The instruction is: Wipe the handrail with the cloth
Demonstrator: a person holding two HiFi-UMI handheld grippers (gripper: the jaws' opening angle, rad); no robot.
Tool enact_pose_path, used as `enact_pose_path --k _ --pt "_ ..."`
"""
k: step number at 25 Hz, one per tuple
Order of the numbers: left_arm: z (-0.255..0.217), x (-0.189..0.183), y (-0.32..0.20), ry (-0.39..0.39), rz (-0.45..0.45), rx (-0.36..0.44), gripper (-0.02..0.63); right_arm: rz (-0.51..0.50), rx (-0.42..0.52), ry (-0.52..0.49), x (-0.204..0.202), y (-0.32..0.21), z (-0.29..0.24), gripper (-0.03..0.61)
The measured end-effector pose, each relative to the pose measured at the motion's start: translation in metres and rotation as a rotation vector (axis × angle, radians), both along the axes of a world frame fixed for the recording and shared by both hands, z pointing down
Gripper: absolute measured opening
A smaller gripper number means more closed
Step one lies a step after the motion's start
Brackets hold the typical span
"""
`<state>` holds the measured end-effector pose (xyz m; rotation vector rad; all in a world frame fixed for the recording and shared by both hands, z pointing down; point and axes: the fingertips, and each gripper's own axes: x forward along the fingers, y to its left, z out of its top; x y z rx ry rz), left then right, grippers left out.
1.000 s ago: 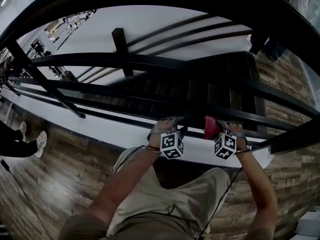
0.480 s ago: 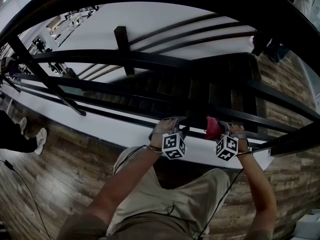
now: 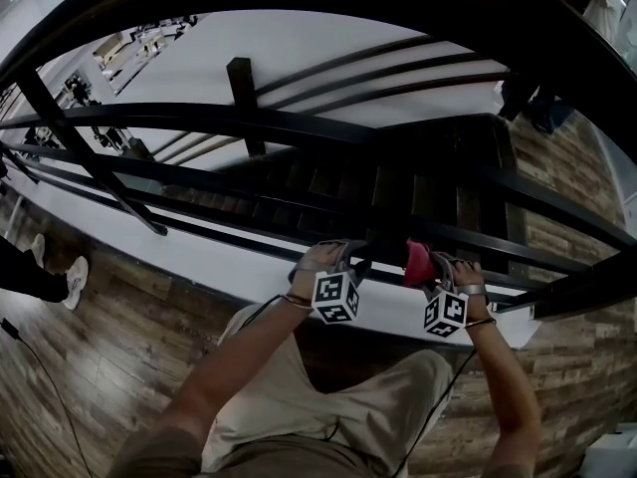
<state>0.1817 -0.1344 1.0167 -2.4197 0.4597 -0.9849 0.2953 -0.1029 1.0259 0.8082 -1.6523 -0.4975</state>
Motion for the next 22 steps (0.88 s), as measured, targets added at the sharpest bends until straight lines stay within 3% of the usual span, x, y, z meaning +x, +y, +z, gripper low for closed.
enact_pose_path --k 4,7,10,14,22 --pt "-0.004 0.002 0.001 0.004 0.034 -0.032 0.172 -0.065 0.106 0.01 0.0 0.003 -0.006 0.206" --pt "-0.005 -0.002 -0.003 0.01 0.044 -0.013 0.172 -0.143 0.205 0.042 -0.006 0.005 -0.011 0.201" --pt "-0.009 -0.01 -0.007 0.02 0.054 -0.02 0.172 -0.144 0.239 -0.03 -0.018 0.012 -0.022 0.128" --pt "-0.018 -0.028 -0.01 0.037 0.023 -0.037 0.15 -0.009 0.179 -0.215 -0.031 0.022 -0.028 0.121" --pt "-0.089 -0.067 0.014 0.049 -0.05 -0.133 0.115 0.163 0.033 -0.377 -0.047 0.046 -0.098 0.123"
